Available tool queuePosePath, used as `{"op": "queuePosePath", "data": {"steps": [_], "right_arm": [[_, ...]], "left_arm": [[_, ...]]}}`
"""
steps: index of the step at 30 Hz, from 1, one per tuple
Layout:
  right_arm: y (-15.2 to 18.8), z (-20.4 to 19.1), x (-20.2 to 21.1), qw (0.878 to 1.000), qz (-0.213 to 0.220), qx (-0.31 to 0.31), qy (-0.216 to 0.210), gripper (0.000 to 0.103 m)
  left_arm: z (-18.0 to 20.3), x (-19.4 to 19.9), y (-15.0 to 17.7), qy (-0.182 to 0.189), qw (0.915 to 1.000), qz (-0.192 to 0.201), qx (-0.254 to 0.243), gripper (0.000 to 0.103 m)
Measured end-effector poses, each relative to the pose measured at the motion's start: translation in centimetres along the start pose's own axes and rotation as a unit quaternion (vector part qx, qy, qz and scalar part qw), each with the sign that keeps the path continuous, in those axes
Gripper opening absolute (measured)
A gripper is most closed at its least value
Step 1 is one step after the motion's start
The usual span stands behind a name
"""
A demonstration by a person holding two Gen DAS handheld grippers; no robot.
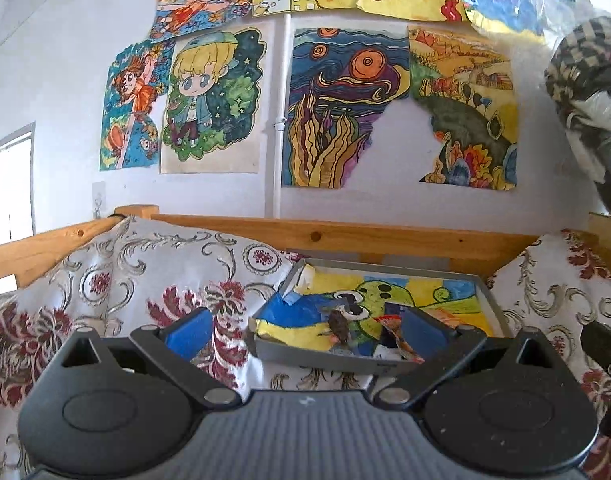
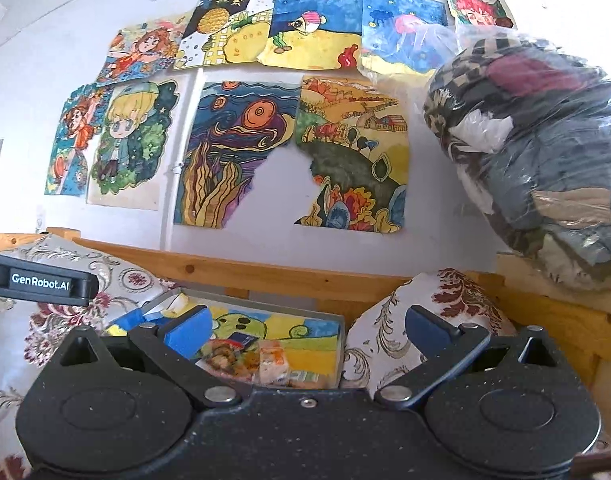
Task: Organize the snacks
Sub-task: 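Withdraw both open tools from the tray back over the remaining snacks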
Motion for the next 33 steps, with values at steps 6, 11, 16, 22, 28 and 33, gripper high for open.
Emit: {"op": "queuePosePath", "data": {"steps": [6,11,16,22,28,33], "right_arm": [[0.9,-0.4,3.5,0.999,-0.043,-0.008,-0.003,0.102],[1.7,-0.9,5.8,0.997,-0.077,-0.007,-0.009,0.102],[2.6,-1.6,6.7,0.993,-0.118,-0.007,-0.020,0.102],[4.2,-2.3,6.1,0.981,-0.191,-0.004,-0.027,0.102],[5.5,-1.9,5.1,0.970,-0.241,-0.015,-0.012,0.102],[6.3,-1.7,4.4,0.962,-0.272,-0.020,-0.006,0.102]], "left_arm": [[-0.7,2.0,1.8,0.008,0.9997,-0.021,0.011,0.102],[-1.1,3.7,3.6,0.017,0.9992,-0.035,0.005,0.102],[-1.5,4.6,5.3,0.024,0.9980,-0.059,-0.001,0.102],[-1.7,4.9,7.2,0.039,0.9938,-0.101,-0.024,0.102],[-2.2,4.3,8.7,0.032,0.9894,-0.141,-0.020,0.102],[-2.4,3.6,9.8,0.030,0.9838,-0.176,-0.018,0.102]]}}
Point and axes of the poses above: each gripper's, at about its wrist camera, not at the fingertips, and x roughly against the way its jaws point, z to its right, y to its underside, the point moved 3 cm from there along -x, roughly the way its jaws point, and after that the axes turned 4 degrees about z, right-handed, at the moved point
